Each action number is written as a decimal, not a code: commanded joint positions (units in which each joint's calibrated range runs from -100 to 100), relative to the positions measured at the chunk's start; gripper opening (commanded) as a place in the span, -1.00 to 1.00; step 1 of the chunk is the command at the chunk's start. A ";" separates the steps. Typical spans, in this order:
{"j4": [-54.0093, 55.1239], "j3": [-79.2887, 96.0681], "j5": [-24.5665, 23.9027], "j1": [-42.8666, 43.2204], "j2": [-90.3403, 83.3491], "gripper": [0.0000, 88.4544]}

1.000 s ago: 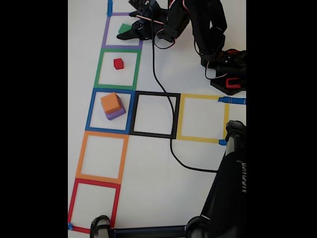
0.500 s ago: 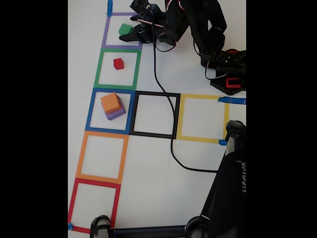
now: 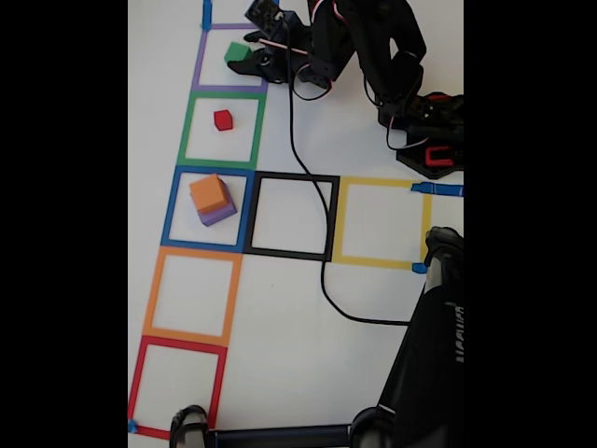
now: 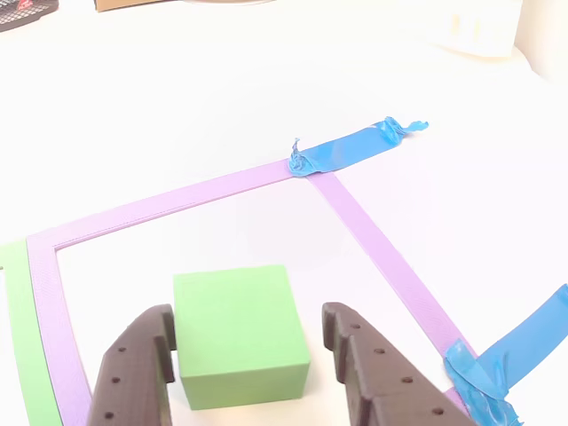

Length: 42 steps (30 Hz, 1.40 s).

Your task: Tower of hanoi

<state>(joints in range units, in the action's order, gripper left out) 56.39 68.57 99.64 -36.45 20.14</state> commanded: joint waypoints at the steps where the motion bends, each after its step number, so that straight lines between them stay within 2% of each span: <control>1: 1.91 -0.75 0.36 1.17 -0.15 -0.70; 16: 1.91 -0.48 0.36 2.71 -1.20 -0.89; 20: -2.06 -0.39 0.36 2.99 -5.72 -0.92; 24: -14.53 -0.39 0.36 3.09 -16.70 -0.93; 33: -54.28 -4.48 0.36 5.49 -47.87 -0.95; 42: -95.34 -26.30 0.36 16.22 -65.80 -0.96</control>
<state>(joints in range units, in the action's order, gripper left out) -23.10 54.32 100.00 -25.22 -38.54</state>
